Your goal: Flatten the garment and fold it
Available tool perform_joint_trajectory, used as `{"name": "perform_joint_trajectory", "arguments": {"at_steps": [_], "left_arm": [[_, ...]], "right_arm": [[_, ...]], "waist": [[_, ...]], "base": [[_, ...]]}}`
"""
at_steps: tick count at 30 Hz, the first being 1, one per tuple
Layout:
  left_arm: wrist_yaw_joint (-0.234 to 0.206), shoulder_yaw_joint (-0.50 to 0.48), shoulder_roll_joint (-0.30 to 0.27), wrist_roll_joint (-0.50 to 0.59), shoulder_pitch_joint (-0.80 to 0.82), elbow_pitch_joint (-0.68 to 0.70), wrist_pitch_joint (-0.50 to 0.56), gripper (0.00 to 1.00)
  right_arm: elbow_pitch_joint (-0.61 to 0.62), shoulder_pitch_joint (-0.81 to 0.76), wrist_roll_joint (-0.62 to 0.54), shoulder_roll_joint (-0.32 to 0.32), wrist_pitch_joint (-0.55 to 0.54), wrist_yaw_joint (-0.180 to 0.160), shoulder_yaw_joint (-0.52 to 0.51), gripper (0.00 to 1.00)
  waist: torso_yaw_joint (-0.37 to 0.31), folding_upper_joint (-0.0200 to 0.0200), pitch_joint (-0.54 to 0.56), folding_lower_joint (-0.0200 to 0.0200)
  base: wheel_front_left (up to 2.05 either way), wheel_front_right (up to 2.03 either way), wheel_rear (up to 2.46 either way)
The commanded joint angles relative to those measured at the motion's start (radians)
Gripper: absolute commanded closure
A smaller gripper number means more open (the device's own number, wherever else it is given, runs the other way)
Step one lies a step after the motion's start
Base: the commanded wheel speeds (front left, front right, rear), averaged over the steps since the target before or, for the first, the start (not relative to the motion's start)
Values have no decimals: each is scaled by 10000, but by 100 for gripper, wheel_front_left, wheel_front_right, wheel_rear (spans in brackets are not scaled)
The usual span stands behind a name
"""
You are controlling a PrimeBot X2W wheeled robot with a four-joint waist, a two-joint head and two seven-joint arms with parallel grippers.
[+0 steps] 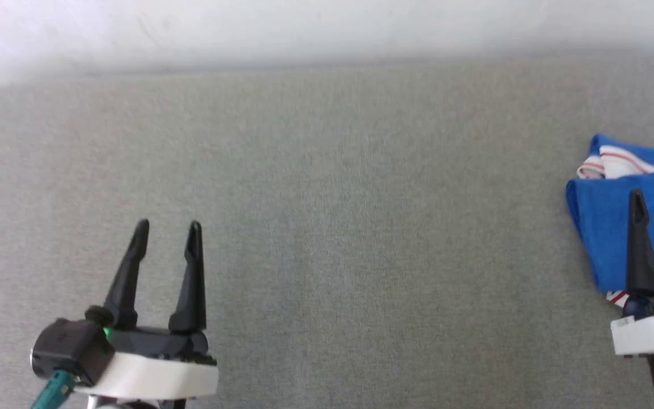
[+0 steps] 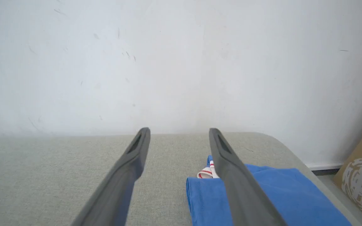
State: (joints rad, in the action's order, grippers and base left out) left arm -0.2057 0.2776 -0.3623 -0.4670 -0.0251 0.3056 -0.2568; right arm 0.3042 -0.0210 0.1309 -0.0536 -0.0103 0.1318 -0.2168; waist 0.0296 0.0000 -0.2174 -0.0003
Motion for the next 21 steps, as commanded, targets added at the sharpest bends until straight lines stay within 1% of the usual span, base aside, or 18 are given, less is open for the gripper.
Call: {"name": "perform_joint_trajectory", "arguments": {"at_steps": [1, 3, 7, 13, 21], "left_arm": [[-119, 52, -50, 117, -223, -29, -7, 0], [-231, 53, -33, 132, -438, -70, -3, 0], [-360, 86, -85, 188, -791, -156, 42, 0], [-471, 153, -175, 201, -1299, -426, 104, 0], [-540, 196, -33, 47, -1813, -723, 67, 0]], "right_arm": [[99, -200, 50, 26, 287, -11, 118, 0], [167, -360, -79, 29, 494, -11, 337, 0], [119, -614, -395, 31, 498, -11, 608, 0], [-283, -1253, -682, 32, 488, -11, 157, 0], [-1038, -1850, -456, 33, 754, -11, -40, 0]], "waist": [[175, 0, 857, 3], [213, 0, 1103, 3], [270, 0, 1389, 3], [532, 0, 1882, 3], [620, 0, 2153, 3]], "base": [[0, 0, 0], [0, 0, 0], [0, 0, 0], [0, 0, 0], [0, 0, 0]]}}
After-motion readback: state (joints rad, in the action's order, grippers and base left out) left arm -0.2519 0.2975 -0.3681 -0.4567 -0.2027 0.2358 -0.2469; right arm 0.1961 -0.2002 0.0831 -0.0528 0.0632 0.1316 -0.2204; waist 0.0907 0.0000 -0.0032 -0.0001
